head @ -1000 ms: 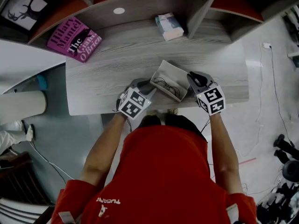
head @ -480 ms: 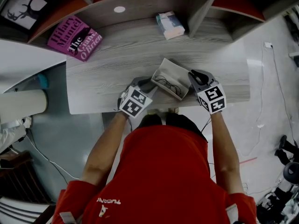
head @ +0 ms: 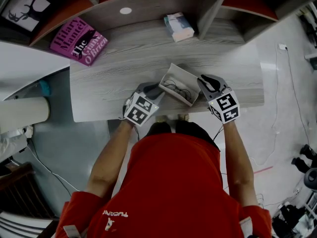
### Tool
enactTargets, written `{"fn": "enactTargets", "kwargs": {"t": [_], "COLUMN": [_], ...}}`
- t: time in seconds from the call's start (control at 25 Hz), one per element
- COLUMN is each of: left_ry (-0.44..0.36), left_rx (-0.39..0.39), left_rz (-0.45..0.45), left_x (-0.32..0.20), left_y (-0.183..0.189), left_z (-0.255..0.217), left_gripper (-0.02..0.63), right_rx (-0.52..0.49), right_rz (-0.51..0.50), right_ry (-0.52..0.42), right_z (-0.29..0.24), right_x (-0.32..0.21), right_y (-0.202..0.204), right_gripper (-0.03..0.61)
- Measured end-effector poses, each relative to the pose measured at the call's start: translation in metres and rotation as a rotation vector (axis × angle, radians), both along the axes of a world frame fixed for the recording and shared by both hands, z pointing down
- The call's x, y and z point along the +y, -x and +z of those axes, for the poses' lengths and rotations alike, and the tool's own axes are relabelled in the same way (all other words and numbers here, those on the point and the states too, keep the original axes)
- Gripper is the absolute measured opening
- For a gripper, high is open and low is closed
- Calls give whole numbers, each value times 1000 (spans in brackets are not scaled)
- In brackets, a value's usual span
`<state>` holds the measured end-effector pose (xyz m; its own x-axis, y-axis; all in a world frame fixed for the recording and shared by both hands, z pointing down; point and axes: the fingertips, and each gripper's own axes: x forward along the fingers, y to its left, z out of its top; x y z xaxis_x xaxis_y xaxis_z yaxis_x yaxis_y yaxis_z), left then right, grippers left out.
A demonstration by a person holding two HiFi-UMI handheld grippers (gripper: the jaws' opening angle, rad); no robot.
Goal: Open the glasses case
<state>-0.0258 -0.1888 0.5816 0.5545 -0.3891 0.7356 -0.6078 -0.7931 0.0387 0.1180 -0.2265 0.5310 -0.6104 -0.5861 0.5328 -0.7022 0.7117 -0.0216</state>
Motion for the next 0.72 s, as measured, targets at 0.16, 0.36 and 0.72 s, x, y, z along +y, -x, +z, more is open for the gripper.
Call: {"fn": "enactTargets", "kwargs": {"t": [0.16, 0.36, 0.72], "left_ry": [-18, -83, -294], "left_rx": [17, 85, 341], "left_rz": [-37, -84, -165], "left_x": [-2, -7, -26], "left_y": [8, 11, -5], "left_z": [-9, -41, -145], "left_gripper": [143, 135, 49], "right_rx": [-34, -107, -213], "right_rz": [-1, 13, 14], "right_ry": [-31, -72, -205], "right_z": [-14, -41, -112], "right_x": [3, 6, 10], "right_y": [1, 7, 26], "right_gripper": [69, 69, 28]}}
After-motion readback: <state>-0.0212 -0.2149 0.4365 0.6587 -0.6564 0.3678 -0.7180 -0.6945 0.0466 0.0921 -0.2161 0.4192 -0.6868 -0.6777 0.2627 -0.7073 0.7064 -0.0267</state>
